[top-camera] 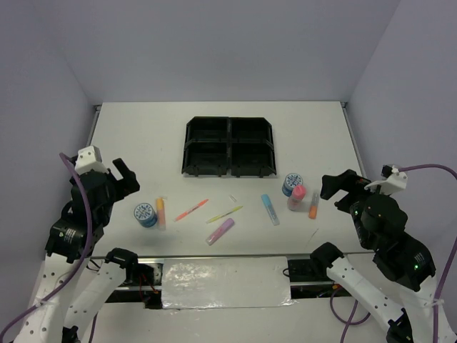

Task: Sort the stationery into containers
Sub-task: Pick up the pen from the center of the board.

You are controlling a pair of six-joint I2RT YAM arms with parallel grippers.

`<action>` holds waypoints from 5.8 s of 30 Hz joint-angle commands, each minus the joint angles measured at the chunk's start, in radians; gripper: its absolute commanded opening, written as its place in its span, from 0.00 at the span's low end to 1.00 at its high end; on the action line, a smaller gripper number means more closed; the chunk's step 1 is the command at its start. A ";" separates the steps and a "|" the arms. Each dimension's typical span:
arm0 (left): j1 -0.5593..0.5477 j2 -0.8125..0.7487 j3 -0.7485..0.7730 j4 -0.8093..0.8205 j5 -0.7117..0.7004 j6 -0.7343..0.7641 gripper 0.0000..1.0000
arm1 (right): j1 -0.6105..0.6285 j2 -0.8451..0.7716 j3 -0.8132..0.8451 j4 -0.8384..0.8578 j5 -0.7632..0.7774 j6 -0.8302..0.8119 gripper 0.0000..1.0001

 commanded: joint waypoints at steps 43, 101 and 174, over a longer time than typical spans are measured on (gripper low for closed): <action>-0.015 0.056 -0.014 0.051 0.054 0.022 0.99 | 0.550 1.374 0.281 0.075 0.040 1.151 0.85; -0.079 0.042 -0.009 0.032 0.011 0.003 0.99 | 0.566 1.593 0.240 0.065 -0.078 1.259 0.47; -0.277 0.864 0.276 -0.202 -0.132 -0.865 0.91 | 0.696 0.616 -0.020 0.335 0.200 0.380 0.00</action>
